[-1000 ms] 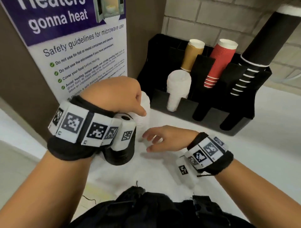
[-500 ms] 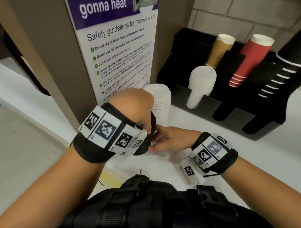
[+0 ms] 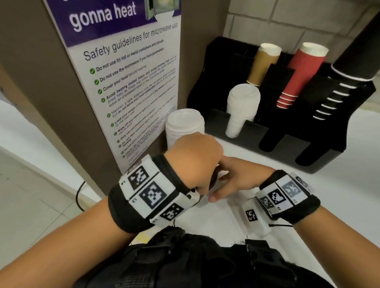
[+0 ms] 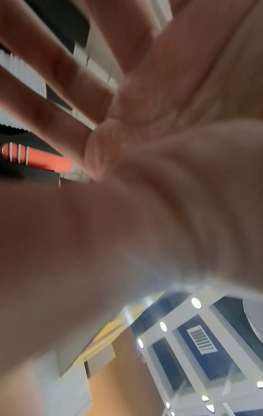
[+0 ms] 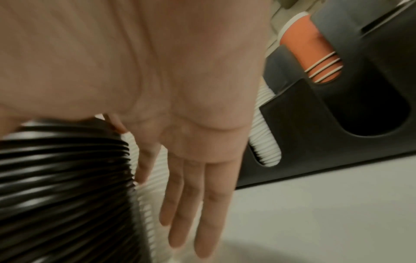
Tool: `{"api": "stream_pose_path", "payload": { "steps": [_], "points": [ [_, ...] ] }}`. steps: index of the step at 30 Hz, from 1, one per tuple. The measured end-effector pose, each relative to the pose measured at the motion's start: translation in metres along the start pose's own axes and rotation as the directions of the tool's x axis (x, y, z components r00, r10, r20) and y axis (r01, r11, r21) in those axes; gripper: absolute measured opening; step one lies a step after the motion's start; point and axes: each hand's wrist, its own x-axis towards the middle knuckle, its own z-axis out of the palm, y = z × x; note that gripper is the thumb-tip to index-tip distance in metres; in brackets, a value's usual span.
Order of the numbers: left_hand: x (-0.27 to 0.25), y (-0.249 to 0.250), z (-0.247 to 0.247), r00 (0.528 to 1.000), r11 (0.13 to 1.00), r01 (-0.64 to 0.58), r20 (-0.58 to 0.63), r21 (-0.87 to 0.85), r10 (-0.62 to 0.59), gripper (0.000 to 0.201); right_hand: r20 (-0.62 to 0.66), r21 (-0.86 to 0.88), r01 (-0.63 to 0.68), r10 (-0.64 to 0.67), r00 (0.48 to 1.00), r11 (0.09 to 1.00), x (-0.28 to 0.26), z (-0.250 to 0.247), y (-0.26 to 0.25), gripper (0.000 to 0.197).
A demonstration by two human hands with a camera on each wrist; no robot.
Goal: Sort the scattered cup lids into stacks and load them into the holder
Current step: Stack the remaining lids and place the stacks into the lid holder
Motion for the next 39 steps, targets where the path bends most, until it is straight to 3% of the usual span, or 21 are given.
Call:
{"api": "stream_pose_path", "payload": {
  "steps": [5, 11, 17, 22, 24, 27, 29, 31, 34, 39],
  "points": [
    [0.013, 0.016, -0.003, 0.993, 0.997, -0.072, -0.096, 0.004, 0.072, 0.058, -0.168, 0.127, 0.069, -0.047, 0.985, 0.989, -0.014, 0.005, 0.012, 0.065],
    [0.038, 0.022, -0.003, 0.967, 0.98, -0.171, -0.207, -0.101, 0.147, 0.071, -0.379, 0.153, 0.105, -0.039, 0.925, 0.983, -0.03, -0.012, 0.035, 0.082],
    [0.069, 0.008, -0.015, 0.954, 0.942, -0.201, -0.272, -0.269, 0.126, 0.081, -0.524, 0.189, 0.137, -0.018, 0.851, 0.972, -0.016, -0.039, 0.049, 0.089],
    [0.081, -0.015, -0.015, 0.944, 0.898, -0.21, -0.32, -0.388, 0.082, 0.072, -0.581, 0.251, 0.131, 0.041, 0.813, 0.959, 0.005, -0.04, 0.045, 0.084],
    [0.079, -0.026, -0.015, 0.916, 0.826, -0.264, -0.398, -0.498, 0.052, 0.059, -0.563, 0.211, 0.104, 0.034, 0.826, 0.972, 0.004, -0.047, 0.041, 0.086],
    [0.07, -0.04, -0.016, 0.818, 0.621, -0.398, -0.568, -0.675, -0.093, 0.036, -0.544, 0.078, 0.073, -0.019, 0.839, 0.994, -0.005, -0.062, 0.032, 0.096],
    [0.063, -0.045, -0.016, 0.749, 0.489, -0.485, -0.633, -0.725, -0.195, 0.027, -0.544, -0.032, 0.076, -0.081, 0.835, 0.997, -0.008, -0.071, 0.022, 0.095],
    [0.058, -0.046, -0.015, 0.704, 0.414, -0.539, -0.662, -0.734, -0.256, 0.024, -0.529, -0.146, 0.056, -0.125, 0.839, 0.988, -0.008, -0.078, 0.011, 0.089],
    [0.056, -0.044, -0.008, 0.679, 0.316, -0.586, -0.665, -0.746, -0.31, 0.021, -0.481, -0.243, -0.014, -0.108, 0.87, 0.97, 0.0, -0.084, -0.001, 0.092],
    [0.062, -0.042, 0.004, 0.701, 0.245, -0.587, -0.636, -0.772, -0.324, 0.023, -0.399, -0.29, -0.085, -0.04, 0.916, 0.953, 0.014, -0.084, -0.009, 0.092]
  ]
}}
